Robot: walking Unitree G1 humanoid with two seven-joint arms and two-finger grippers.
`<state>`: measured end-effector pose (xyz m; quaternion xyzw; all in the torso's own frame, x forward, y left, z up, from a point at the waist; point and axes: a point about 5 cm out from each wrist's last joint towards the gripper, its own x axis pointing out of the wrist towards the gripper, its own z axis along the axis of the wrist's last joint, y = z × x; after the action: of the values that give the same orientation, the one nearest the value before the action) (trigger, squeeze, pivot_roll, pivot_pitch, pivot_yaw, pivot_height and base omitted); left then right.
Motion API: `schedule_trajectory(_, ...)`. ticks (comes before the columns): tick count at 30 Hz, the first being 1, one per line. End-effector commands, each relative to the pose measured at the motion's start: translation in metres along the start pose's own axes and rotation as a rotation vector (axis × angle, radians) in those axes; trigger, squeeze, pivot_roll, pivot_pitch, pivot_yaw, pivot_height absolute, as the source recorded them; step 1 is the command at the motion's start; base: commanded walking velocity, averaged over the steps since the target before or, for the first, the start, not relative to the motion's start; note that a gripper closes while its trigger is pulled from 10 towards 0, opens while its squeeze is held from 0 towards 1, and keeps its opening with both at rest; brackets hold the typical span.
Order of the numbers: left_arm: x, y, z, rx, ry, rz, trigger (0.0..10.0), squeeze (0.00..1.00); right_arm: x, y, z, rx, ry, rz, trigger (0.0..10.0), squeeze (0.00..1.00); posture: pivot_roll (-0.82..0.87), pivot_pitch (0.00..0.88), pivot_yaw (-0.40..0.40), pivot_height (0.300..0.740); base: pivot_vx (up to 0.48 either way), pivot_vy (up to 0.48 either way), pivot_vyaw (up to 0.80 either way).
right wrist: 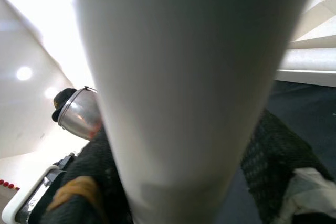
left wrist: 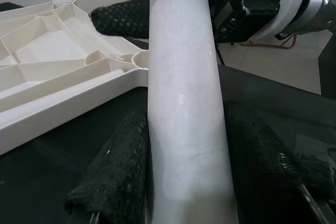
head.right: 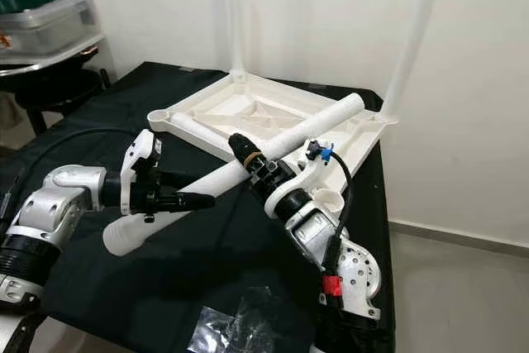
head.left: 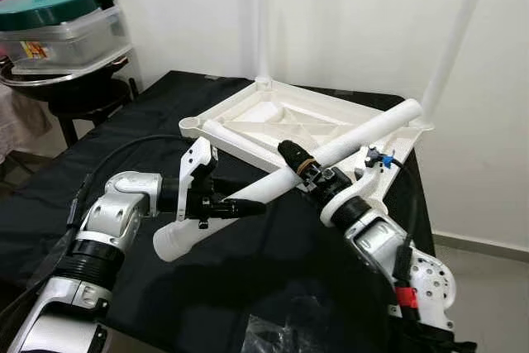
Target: Building children table
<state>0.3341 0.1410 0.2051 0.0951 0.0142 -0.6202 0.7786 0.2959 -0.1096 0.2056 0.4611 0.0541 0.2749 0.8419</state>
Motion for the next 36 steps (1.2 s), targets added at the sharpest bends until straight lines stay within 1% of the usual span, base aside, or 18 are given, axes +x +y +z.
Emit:
schedule_trajectory(1, -0.005, 0.000, 0.004, 0.032, -0.004, -0.012, 10.0, 0.00, -0.002, -0.009, -0.006, 0.043, -0.002, -0.042, 0.0, 0.00, -0.01, 0.000, -0.014, 0.740, 0.000, 0.000, 0.00)
schedule_trajectory(6, -0.005, 0.000, 0.004, 0.032, -0.005, -0.014, 10.0, 0.00, -0.003, -0.010, -0.004, 0.049, -0.015, -0.044, 0.0, 0.00, -0.01, 0.000, -0.014, 0.740, 0.000, 0.000, 0.00)
schedule_trajectory(12, -0.005, 0.000, 0.003, 0.030, -0.007, -0.013, 10.0, 0.00, -0.003, -0.006, -0.004, 0.055, -0.032, -0.023, 0.0, 0.00, -0.01, 0.000, -0.013, 0.740, 0.000, 0.000, 0.00)
schedule_trajectory(13, -0.006, 0.001, 0.003, 0.029, -0.010, -0.005, 10.0, 1.00, -0.003, -0.005, -0.004, 0.056, -0.036, -0.019, 0.0, 0.00, -0.01, 0.000, -0.013, 0.740, 0.000, 0.000, 0.00)
schedule_trajectory(18, -0.008, 0.002, 0.003, 0.033, -0.011, 0.007, 10.0, 1.00, -0.004, -0.005, -0.003, 0.057, -0.041, -0.018, 0.0, 0.00, -0.01, 0.000, -0.014, 0.740, 0.000, 0.000, 0.00)
schedule_trajectory(19, -0.013, 0.005, 0.006, 0.048, -0.022, 0.037, 10.0, 1.00, -0.004, -0.007, 0.006, 0.041, -0.073, -0.031, 0.0, 0.00, 0.00, 0.000, -0.013, 0.740, 0.000, 0.000, 0.00)
schedule_trajectory(20, -0.013, 0.005, 0.006, 0.048, -0.022, 0.037, 10.0, 1.00, -0.004, -0.007, 0.006, 0.041, -0.073, -0.031, 0.0, 0.00, 0.00, 0.000, -0.013, 0.740, 0.000, 0.000, 0.00)
schedule_trajectory(21, -0.017, 0.009, 0.010, 0.053, -0.038, 0.066, 10.0, 1.00, -0.005, -0.009, 0.014, 0.031, -0.099, -0.044, 0.0, 0.00, 0.00, 0.000, -0.013, 0.740, 0.000, 0.000, 0.00)
schedule_trajectory(22, -0.017, 0.009, 0.010, 0.053, -0.038, 0.066, 10.0, 1.00, -0.005, -0.009, 0.014, 0.031, -0.099, -0.044, 0.0, 0.00, 0.00, 0.000, -0.013, 0.740, 0.000, 0.000, 0.00)
schedule_trajectory(26, -0.033, 0.021, 0.026, 0.063, -0.125, 0.193, 10.0, 1.00, -0.008, -0.010, 0.044, -0.023, -0.206, -0.071, 0.0, 0.00, -0.01, 0.000, -0.010, 0.740, 0.000, 0.000, 0.00)
schedule_trajectory(29, -0.036, 0.022, 0.029, 0.068, -0.140, 0.213, 10.0, 1.00, -0.009, -0.011, 0.050, -0.035, -0.230, -0.081, 0.0, 0.00, 0.00, 0.000, -0.012, 0.740, 0.000, 0.000, 0.00)
schedule_trajectory(30, -0.040, 0.025, 0.033, 0.084, -0.162, 0.259, 10.0, 1.00, -0.011, -0.015, 0.062, -0.085, -0.286, -0.131, 0.0, 0.00, 0.00, 0.000, -0.012, 0.740, 0.000, 0.000, 0.00)
schedule_trajectory(31, -0.040, 0.025, 0.033, 0.084, -0.162, 0.259, 10.0, 1.00, -0.011, -0.015, 0.062, -0.085, -0.286, -0.131, 0.0, 0.00, 0.00, 0.000, -0.012, 0.740, 0.000, 0.000, 0.00)
schedule_trajectory(32, -0.042, 0.027, 0.036, 0.093, -0.171, 0.289, 10.0, 1.00, -0.012, -0.018, 0.069, -0.102, -0.319, -0.163, 0.0, 0.00, 0.00, 0.000, -0.012, 0.740, 0.000, 0.000, 0.00)
schedule_trajectory(33, -0.044, 0.031, 0.039, 0.097, -0.198, 0.346, 10.0, 1.00, -0.015, -0.020, 0.078, -0.145, -0.361, -0.199, 0.0, 0.00, 0.00, 0.000, -0.010, 0.740, 0.000, 0.000, 0.00)
schedule_trajectory(34, -0.044, 0.031, 0.039, 0.097, -0.198, 0.346, 10.0, 1.00, -0.015, -0.020, 0.078, -0.145, -0.361, -0.199, 0.0, 0.00, 0.00, 0.000, -0.010, 0.740, 0.000, 0.000, 0.00)
schedule_trajectory(35, -0.047, 0.035, 0.041, 0.089, -0.219, 0.405, 10.0, 1.00, -0.017, -0.021, 0.087, -0.190, -0.396, -0.229, 0.0, 0.00, 0.00, 0.000, -0.009, 0.740, 0.000, 0.000, 0.00)
schedule_trajectory(36, -0.047, 0.035, 0.041, 0.089, -0.219, 0.405, 10.0, 1.00, -0.017, -0.021, 0.087, -0.190, -0.396, -0.229, 0.0, 0.00, 0.00, 0.000, -0.009, 0.740, 0.000, 0.000, 0.00)
